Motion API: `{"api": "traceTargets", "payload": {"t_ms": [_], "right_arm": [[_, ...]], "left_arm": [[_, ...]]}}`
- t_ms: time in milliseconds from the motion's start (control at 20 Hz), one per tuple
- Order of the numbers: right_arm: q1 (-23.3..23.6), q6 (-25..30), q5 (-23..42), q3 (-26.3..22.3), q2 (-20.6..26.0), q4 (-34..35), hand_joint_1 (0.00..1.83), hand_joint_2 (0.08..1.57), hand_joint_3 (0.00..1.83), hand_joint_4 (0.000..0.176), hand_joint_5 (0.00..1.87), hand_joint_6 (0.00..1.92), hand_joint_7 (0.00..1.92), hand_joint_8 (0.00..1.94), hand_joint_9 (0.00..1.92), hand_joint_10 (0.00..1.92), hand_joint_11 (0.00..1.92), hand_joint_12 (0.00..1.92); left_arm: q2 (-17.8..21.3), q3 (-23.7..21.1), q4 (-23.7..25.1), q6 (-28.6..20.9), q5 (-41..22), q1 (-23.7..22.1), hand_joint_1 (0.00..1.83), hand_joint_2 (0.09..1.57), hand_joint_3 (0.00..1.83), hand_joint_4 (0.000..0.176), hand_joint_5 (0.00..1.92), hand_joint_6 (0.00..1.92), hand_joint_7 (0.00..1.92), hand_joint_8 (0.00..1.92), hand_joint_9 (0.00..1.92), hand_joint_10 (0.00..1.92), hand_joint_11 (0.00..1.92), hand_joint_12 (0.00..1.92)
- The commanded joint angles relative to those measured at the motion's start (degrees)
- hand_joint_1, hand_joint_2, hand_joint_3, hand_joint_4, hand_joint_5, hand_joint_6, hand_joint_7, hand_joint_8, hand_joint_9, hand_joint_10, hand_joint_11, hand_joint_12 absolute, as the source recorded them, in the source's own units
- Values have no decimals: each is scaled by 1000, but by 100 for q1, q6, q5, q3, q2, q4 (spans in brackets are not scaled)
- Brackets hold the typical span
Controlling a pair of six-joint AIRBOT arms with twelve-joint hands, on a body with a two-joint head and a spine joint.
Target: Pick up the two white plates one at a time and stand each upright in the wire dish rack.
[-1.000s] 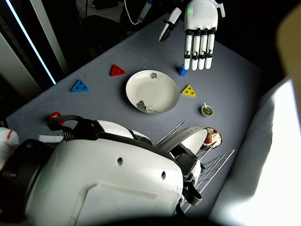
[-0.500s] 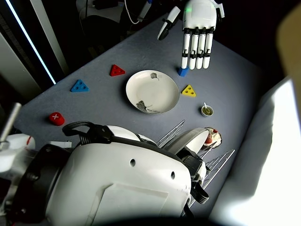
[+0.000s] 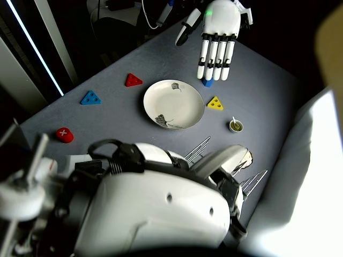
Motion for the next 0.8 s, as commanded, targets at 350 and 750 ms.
{"api": "traceTargets", "payload": {"t_ms": [350, 750], "right_arm": [[-71, 117, 750, 74, -85, 343, 1412, 1059, 3, 0, 954, 988, 1109, 619, 1129, 832, 1067, 797], [-330, 117, 832, 351, -309, 451, 1494, 1051, 4, 0, 903, 979, 1116, 572, 1118, 722, 1032, 1280]], "left_arm": [[-18, 152, -426, -1, -649, -47, 0, 1056, 2, 0, 107, 2, 143, 1, 127, 1, 116, 2], [-48, 154, -268, -1, -817, 69, 0, 1064, 2, 0, 108, 4, 145, 7, 145, 11, 121, 8]]}}
